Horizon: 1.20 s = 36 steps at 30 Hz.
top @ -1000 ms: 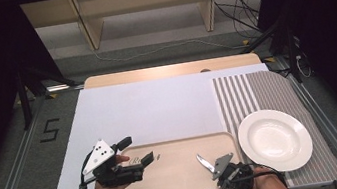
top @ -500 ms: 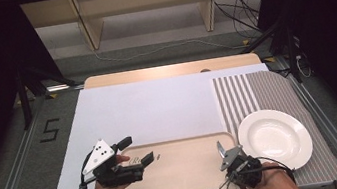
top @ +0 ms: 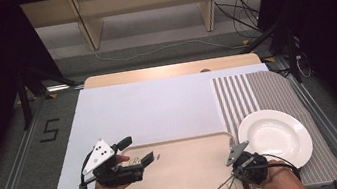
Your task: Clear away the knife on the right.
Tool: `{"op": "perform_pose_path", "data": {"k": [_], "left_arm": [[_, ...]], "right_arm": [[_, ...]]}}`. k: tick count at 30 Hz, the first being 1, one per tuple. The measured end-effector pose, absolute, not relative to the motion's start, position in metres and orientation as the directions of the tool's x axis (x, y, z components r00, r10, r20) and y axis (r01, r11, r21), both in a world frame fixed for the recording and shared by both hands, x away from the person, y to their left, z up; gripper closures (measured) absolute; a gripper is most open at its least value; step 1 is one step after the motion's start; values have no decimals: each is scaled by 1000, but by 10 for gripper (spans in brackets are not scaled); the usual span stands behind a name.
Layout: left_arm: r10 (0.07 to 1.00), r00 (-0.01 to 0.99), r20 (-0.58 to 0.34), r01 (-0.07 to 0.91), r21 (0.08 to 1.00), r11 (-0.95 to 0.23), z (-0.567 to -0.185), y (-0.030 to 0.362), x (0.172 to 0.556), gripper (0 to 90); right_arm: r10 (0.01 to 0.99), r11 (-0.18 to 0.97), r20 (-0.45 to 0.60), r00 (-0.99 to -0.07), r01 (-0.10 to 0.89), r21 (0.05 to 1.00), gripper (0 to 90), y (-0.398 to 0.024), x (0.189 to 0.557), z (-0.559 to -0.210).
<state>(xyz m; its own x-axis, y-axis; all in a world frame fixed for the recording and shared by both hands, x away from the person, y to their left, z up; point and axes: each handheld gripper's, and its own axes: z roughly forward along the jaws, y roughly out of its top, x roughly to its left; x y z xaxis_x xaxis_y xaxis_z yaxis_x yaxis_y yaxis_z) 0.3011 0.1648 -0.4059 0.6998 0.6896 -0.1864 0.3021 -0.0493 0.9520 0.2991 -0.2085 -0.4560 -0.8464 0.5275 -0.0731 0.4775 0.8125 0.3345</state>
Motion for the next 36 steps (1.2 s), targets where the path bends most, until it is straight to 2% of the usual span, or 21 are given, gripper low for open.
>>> {"op": "perform_pose_path", "data": {"k": [4, 7, 11, 13, 23, 31, 36], "left_arm": [[688, 702, -186, 301, 952, -50, -406, 165, 301, 106], [688, 701, -187, 302, 952, -49, -406, 165, 301, 106], [688, 702, -186, 301, 952, -50, -406, 165, 301, 105], [687, 702, -187, 302, 952, -49, -406, 164, 301, 106], [688, 701, -188, 303, 952, -48, -406, 164, 301, 106], [688, 701, -188, 303, 952, -49, -406, 164, 301, 105], [688, 702, -186, 302, 952, -50, -406, 164, 301, 106]], "right_arm": [[536, 804, -80, -840, 479, 351, 891, -211, 299, -454], [539, 781, -68, -840, 468, 413, 849, -214, 300, -449], [566, 738, -60, -822, 472, 482, 727, -216, 302, -442], [581, 716, -48, -812, 483, 504, 638, -217, 303, -439], [623, 638, 9, -782, 515, 573, 423, -222, 307, -431], [631, 559, 22, -775, 474, 680, 350, -225, 304, -419], [639, 525, 34, -769, 467, 712, 320, -227, 303, -416]]}}
